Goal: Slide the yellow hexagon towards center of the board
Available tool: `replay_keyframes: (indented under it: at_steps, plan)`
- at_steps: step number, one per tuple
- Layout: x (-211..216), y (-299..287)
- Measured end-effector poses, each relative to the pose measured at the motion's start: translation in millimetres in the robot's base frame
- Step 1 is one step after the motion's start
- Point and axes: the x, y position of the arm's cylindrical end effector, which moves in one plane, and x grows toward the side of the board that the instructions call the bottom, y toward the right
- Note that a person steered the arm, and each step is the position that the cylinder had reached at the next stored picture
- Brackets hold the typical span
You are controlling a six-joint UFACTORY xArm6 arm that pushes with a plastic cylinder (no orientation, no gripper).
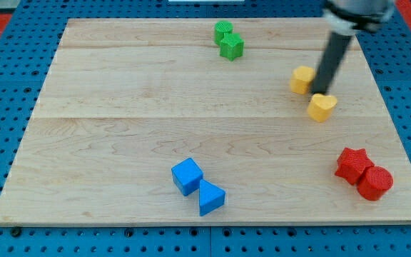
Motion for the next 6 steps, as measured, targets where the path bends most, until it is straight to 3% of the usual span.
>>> replay_keyframes:
  at_steps: [1, 2, 3, 5, 6]
  plan:
    - [-2, -31]
    - [-15, 69]
    - [-56, 55]
    - [-12, -118]
    - [-20, -92]
